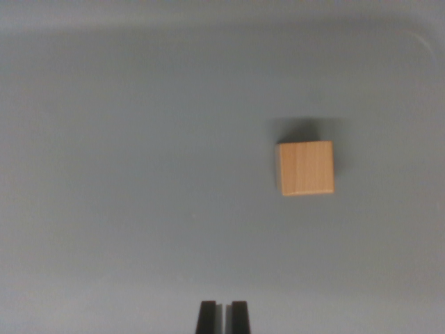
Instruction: Push wooden cube
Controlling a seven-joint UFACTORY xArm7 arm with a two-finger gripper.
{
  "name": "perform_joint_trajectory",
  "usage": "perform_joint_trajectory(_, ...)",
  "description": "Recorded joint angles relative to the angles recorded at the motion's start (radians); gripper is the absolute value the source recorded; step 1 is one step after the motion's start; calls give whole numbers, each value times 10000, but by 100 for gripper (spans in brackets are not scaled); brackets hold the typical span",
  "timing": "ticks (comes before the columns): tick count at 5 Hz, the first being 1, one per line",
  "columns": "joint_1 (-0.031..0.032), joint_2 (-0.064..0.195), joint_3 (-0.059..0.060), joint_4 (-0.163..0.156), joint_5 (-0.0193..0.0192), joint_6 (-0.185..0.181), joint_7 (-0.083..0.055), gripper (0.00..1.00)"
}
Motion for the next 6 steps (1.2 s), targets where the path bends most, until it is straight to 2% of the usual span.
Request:
perform_joint_trajectory(1, -38, 105, -58, -308, 0, -440, -134, 0)
perform_joint_trajectory(2, -38, 105, -58, -308, 0, -440, -134, 0)
perform_joint_trajectory(3, -77, 211, -117, -621, 1, -885, -270, 0)
perform_joint_trajectory(4, -77, 211, -117, -621, 1, -885, -270, 0)
perform_joint_trajectory(5, -114, 314, -175, -926, 1, -1320, -402, 0)
perform_joint_trajectory(6, -114, 314, -175, -926, 1, -1320, -402, 0)
